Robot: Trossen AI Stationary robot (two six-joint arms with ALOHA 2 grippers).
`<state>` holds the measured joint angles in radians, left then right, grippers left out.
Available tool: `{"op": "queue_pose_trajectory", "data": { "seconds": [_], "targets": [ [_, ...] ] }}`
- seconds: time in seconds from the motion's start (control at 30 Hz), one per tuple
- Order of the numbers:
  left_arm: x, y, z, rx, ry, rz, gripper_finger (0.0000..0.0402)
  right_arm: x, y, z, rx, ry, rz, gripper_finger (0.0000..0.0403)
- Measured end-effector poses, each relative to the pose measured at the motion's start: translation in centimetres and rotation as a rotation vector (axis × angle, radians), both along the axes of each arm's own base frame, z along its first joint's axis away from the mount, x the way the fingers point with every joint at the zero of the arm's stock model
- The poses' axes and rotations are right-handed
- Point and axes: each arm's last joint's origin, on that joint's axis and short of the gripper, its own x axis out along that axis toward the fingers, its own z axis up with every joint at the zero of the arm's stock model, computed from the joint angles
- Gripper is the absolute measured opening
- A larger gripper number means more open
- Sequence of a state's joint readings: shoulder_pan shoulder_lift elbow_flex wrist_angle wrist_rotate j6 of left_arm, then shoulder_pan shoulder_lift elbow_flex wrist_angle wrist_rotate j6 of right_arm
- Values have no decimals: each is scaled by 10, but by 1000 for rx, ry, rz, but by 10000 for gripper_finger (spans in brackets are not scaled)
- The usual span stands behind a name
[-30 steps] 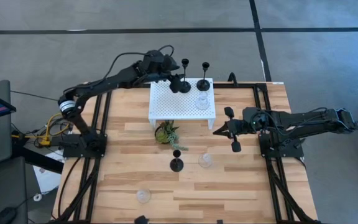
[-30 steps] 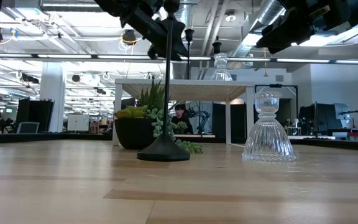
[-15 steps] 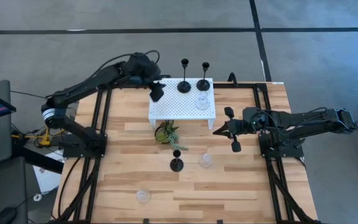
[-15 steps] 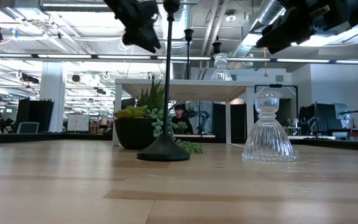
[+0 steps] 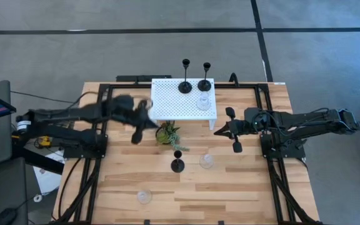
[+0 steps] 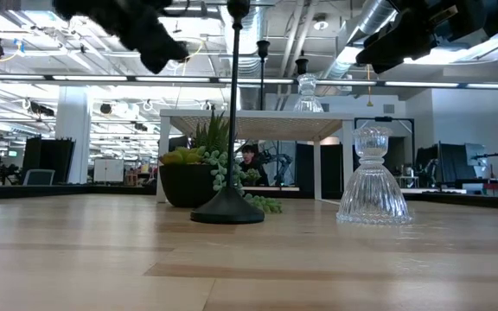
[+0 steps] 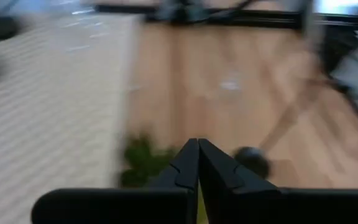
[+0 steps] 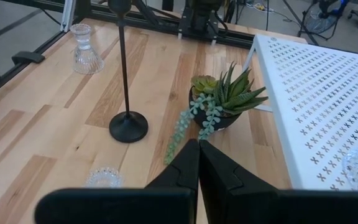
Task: Pick & Place candle stick holders
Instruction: Put the candle holder on the shelf aligned with the black candle holder
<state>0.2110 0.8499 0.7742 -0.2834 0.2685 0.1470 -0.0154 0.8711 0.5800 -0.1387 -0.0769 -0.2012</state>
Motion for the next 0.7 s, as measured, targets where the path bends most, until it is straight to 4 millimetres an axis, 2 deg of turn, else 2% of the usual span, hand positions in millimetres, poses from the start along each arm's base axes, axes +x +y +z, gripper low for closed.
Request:
{"op": "queue_pose_trajectory", "data": {
  "seconds": [0.17,0.33,0.53,0.7],
  "targets": [
    [2,-23,-41,43,-101,-161,7,0,0,1,0,-9,0,0],
    [8,-40,-70,42,-121,-251,5,1,0,1,0,-13,0,0],
    [24,-53,-79,46,-160,-317,7,1,0,1,3,-16,-1,0],
    [37,-60,-87,147,-187,-308,5,1,0,1,15,-15,-6,0]
  ]
}}
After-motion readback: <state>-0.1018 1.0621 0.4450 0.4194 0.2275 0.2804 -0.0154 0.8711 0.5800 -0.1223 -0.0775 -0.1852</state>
